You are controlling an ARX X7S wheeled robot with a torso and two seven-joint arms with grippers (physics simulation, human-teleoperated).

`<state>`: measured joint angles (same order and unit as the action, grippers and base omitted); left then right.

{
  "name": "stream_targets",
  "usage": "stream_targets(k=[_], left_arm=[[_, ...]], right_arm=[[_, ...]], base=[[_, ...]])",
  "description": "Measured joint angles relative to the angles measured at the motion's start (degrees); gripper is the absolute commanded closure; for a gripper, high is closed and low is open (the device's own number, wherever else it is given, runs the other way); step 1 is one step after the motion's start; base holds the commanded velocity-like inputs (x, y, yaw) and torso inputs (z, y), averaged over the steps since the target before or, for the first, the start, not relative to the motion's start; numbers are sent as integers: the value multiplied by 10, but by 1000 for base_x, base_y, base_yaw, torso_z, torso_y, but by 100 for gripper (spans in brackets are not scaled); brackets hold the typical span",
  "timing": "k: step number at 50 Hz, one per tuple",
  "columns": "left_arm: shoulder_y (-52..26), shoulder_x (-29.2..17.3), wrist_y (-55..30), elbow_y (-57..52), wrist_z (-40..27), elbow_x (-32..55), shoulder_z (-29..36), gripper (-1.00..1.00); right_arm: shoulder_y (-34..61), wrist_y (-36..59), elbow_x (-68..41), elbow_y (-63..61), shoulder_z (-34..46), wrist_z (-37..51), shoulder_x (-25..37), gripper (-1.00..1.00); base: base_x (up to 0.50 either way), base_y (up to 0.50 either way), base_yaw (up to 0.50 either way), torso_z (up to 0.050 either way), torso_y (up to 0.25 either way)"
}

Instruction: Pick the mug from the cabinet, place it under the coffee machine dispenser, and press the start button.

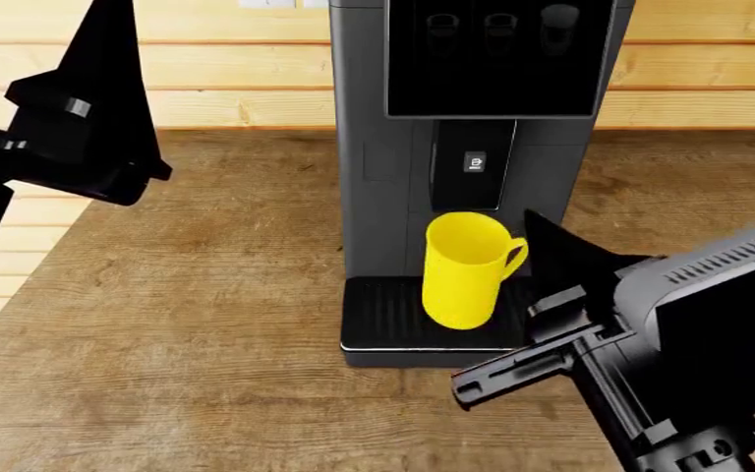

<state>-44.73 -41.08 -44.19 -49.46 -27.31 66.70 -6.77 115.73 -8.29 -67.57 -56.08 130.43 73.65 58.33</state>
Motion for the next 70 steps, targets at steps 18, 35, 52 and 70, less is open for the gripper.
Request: stream_targets(k=[18,35,52,70], left_arm=[[0,-1,4,3,1,-3,4,-100],[1,-4,7,4,1,-3,5,-100],[5,-5,12,5,4,-9,8,-100],[5,-7,15,7,4,-9,10,-100]], right_arm=[[69,-32,-50,47,44,-50,-19,100],[76,-38,-83,79,32,-77,-55,100],[54,-55,-105,111,15,-95,-67,100],[31,-63,-113,138,-3,-99,-87,100]], base=[[0,0,0,0,0],[0,0,0,0,0],[0,0,0,0,0],[0,0,0,0,0]])
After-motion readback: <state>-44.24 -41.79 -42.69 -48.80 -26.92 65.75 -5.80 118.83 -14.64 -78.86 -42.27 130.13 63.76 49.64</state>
